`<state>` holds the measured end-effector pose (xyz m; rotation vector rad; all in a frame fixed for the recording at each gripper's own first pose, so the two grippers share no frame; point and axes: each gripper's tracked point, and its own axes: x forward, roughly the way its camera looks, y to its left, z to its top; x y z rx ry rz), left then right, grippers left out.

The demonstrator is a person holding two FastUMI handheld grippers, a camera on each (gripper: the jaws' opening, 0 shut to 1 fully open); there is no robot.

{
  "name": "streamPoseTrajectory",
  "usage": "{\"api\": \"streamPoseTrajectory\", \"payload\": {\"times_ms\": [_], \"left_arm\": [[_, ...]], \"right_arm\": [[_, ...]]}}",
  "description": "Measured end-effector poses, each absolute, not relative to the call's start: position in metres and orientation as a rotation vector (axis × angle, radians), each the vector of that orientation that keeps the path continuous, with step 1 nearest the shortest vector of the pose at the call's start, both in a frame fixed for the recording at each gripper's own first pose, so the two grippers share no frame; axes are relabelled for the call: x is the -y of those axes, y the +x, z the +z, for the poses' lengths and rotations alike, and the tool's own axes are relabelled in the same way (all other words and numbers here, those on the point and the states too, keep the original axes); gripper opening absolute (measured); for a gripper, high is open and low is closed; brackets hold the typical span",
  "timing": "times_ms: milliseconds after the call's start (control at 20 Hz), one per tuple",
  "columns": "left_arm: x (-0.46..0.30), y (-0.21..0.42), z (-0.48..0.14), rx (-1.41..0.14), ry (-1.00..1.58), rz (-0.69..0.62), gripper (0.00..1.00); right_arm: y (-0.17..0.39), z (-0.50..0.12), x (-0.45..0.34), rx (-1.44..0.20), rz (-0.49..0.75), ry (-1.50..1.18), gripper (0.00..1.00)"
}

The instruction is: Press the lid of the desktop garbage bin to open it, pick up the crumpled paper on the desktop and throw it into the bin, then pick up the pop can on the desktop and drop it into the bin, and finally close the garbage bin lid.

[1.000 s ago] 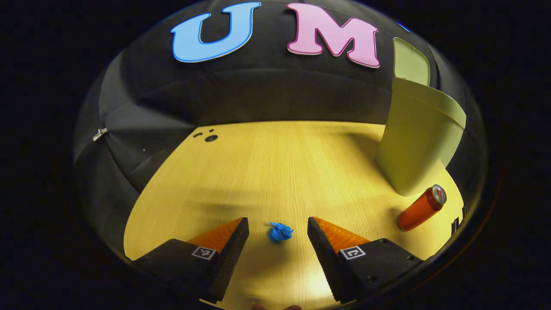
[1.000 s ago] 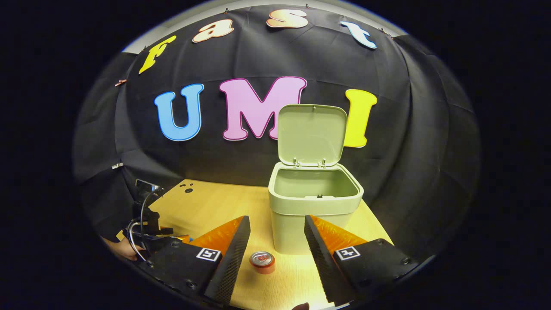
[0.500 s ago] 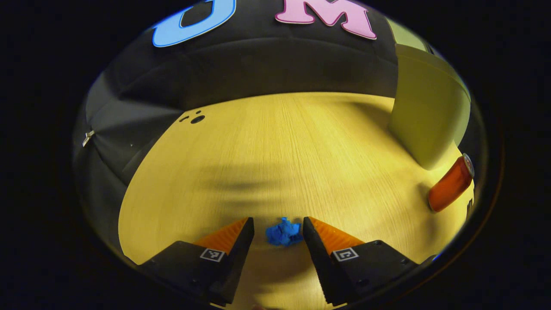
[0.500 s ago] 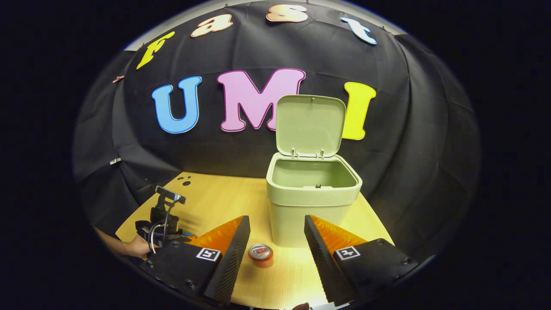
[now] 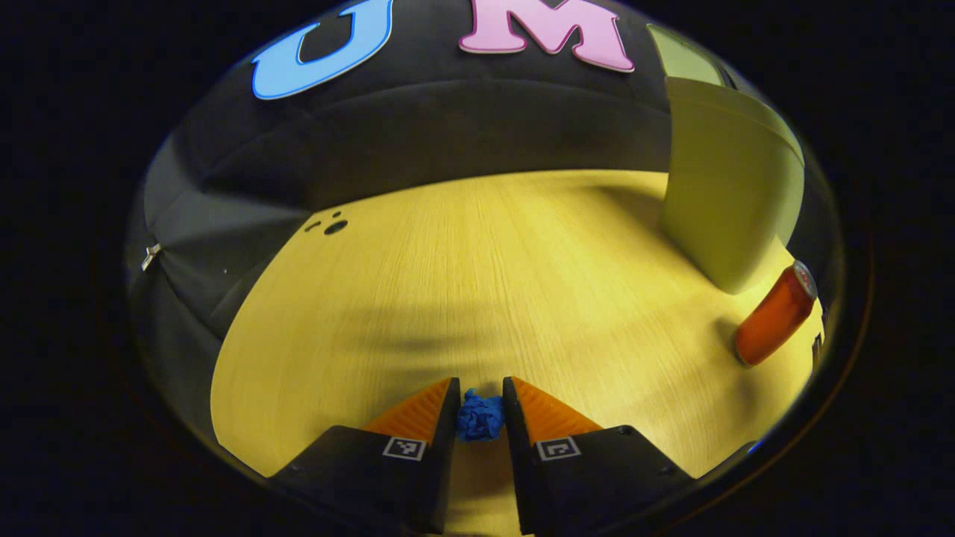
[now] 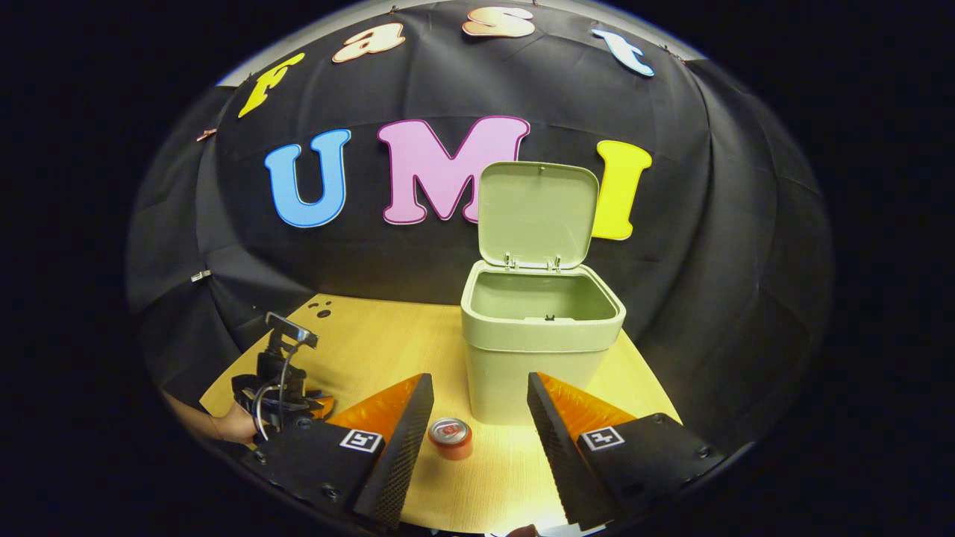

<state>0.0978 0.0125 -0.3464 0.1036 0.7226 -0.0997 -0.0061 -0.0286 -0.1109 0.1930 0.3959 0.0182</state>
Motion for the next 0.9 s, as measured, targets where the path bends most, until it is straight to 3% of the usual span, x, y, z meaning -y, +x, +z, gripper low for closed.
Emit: {"api": "streamPoseTrajectory", "payload": {"times_ms": [450,900], "left_arm": [[0.014,0.093,-0.202,-0.456,0.015,-0.172,0.36],[0.087,0.129,-0.046,-0.17,-0.001,-0.306,0.39]], "right_arm": [[-0.003,-0.112,0.025,-0.382,0.039,0.203,0.81],[-0.01,-0.113,0.035,-0.37,0.018,0.206,0.81]]}}
